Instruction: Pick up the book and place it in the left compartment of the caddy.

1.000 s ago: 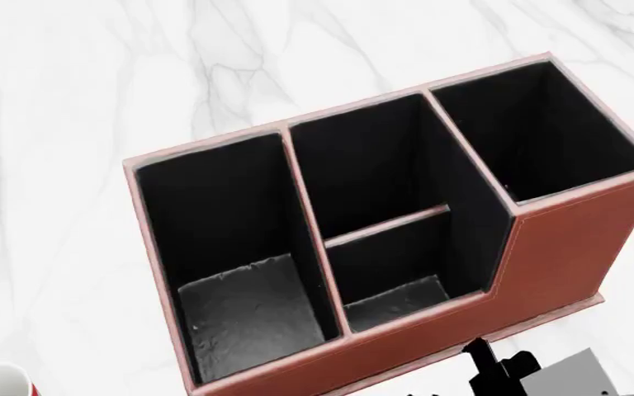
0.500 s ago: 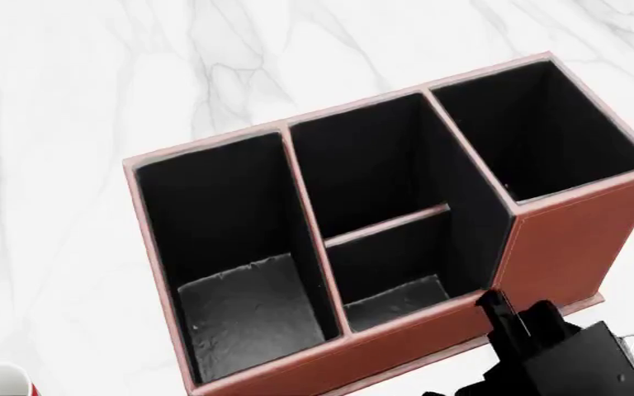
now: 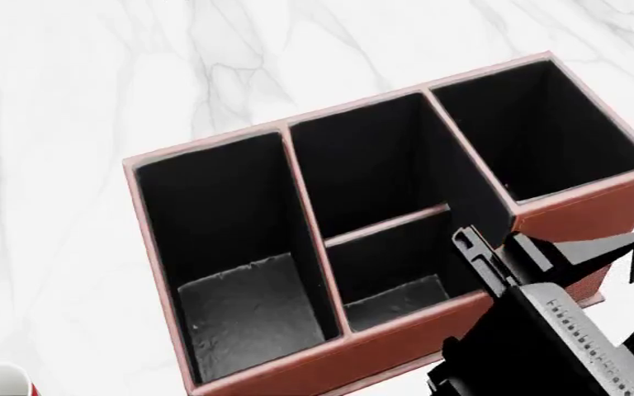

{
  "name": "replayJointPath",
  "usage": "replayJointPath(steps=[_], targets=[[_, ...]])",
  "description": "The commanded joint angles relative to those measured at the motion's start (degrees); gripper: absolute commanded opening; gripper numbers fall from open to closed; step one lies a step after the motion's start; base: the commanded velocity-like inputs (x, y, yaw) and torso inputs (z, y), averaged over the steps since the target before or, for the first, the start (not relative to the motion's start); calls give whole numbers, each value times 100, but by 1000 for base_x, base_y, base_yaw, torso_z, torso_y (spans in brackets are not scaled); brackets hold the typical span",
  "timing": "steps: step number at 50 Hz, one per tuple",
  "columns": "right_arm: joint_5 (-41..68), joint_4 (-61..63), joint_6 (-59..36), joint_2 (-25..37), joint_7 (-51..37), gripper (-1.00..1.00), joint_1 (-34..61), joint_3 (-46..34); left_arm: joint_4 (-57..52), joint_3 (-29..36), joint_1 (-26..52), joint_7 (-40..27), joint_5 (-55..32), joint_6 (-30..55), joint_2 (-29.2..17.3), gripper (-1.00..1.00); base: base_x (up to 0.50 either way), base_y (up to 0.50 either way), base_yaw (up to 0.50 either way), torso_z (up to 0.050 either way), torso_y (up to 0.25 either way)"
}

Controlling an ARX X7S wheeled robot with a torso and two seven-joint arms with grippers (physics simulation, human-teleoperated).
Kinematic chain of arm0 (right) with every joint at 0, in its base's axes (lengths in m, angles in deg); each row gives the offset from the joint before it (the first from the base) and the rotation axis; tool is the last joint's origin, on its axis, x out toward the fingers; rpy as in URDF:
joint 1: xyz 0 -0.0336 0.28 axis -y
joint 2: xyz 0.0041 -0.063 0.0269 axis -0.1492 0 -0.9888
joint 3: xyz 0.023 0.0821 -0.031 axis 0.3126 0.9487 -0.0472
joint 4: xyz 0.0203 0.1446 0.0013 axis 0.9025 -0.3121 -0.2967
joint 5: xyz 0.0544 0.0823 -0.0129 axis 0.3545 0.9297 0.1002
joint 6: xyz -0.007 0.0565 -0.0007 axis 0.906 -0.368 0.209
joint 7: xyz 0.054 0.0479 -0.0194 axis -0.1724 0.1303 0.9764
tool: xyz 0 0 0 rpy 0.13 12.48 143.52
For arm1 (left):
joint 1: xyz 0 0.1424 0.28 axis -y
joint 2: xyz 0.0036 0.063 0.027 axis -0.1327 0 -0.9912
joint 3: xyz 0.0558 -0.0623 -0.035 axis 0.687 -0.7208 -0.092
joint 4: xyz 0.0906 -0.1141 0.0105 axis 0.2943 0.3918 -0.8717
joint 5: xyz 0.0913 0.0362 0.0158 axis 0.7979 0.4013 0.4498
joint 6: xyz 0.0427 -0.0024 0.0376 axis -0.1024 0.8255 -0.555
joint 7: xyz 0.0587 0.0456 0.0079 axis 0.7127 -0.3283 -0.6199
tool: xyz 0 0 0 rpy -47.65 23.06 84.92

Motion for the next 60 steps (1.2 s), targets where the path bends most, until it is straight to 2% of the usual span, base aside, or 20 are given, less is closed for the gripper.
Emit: replayJointPath(steps=[1,21,30,44,60], targets=[[-614,370,-350,243,263,-100,258,-561,-19,6,-9,-25,-7,-16,-28,100,0,0,0,0,10],[-823,428,364,360,606,-100,410,-883,-18,18,-1,-67,-20,-39,-70,100,0,0,0,0,1],[-953,416,1138,485,842,-100,534,-1126,-12,39,15,-84,-14,-43,-86,100,0,0,0,0,1],[-636,266,2347,536,1475,-100,758,-1404,-25,39,-7,-111,-17,-71,-117,100,0,0,0,0,1],[-162,-7,3073,478,1952,-100,869,-1506,-34,45,-19,-145,-23,-91,-156,100,0,0,0,1,1]])
